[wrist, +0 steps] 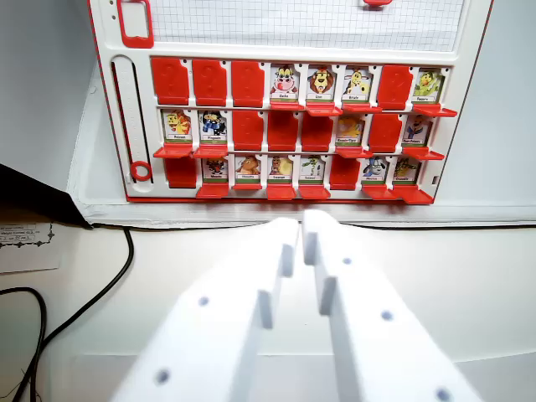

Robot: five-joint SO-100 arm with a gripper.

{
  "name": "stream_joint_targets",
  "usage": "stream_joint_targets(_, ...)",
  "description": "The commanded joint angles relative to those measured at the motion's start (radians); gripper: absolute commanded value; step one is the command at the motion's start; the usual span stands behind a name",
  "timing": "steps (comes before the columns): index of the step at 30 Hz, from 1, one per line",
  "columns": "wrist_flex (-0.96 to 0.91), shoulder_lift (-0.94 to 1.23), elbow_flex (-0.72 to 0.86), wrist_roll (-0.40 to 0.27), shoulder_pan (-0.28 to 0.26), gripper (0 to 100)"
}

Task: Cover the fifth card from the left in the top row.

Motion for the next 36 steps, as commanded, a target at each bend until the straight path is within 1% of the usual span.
stream_joint_targets(1,-0.049,0.035,0.006,0.000,0.009,0)
stream_joint_targets(5,-0.081,0.038,0.040,-0.009,0.008,0)
stream_joint_targets(7,-0.123,0.040,0.071,-0.021,0.015,0)
stream_joint_targets(12,-0.325,0.064,0.206,-0.081,0.044,0)
stream_joint_targets(16,-0.362,0.052,0.256,-0.074,0.054,0)
stream_joint_targets(21,-0.471,0.015,0.350,-0.084,0.087,0)
stream_joint_targets(27,-0.618,-0.101,0.413,-0.098,0.129,0)
stream_joint_targets(32,-0.723,-0.255,0.410,-0.094,0.153,0)
stream_joint_targets(36,-0.764,-0.397,0.360,-0.075,0.173,0)
